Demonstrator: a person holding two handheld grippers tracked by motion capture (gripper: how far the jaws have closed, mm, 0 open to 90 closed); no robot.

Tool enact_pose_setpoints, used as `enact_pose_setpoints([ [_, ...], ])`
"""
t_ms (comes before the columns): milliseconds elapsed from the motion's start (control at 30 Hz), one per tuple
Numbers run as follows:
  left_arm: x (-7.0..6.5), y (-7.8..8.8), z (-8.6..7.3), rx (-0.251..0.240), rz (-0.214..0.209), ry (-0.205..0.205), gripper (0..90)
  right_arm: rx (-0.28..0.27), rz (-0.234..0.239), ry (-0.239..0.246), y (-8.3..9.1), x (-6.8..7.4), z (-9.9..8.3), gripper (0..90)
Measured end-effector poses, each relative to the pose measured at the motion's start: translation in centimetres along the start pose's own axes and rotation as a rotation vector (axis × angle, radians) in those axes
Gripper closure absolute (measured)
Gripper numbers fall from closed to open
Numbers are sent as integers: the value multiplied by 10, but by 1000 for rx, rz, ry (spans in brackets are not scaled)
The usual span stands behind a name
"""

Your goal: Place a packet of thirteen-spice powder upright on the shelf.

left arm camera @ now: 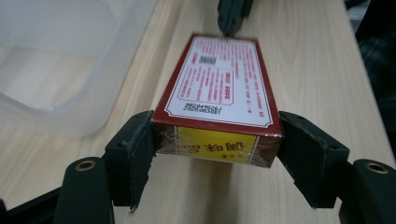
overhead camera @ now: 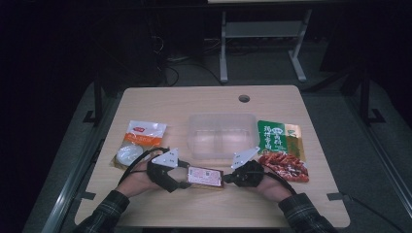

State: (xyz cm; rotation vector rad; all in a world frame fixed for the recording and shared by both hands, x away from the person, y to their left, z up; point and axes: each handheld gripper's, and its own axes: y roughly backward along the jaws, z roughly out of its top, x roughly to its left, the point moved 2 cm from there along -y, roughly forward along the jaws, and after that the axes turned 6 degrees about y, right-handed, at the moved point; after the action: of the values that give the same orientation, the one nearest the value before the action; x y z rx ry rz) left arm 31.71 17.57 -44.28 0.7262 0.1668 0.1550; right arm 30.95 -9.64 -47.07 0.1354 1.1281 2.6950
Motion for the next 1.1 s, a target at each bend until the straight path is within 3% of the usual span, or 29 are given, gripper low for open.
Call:
enact_pose_setpoints([
  [467, -5, 7, 32, -163, -18, -36, 298, -2, 35, -13, -2, 2, 0, 895],
  [800, -7, -1, 55, -227, -48, -54, 292, -1, 39, -9, -3, 1, -2, 893],
  [1100, -11, -12, 70, -250, -56, -71, 294, 13, 44, 2, -7, 3, -2, 879],
])
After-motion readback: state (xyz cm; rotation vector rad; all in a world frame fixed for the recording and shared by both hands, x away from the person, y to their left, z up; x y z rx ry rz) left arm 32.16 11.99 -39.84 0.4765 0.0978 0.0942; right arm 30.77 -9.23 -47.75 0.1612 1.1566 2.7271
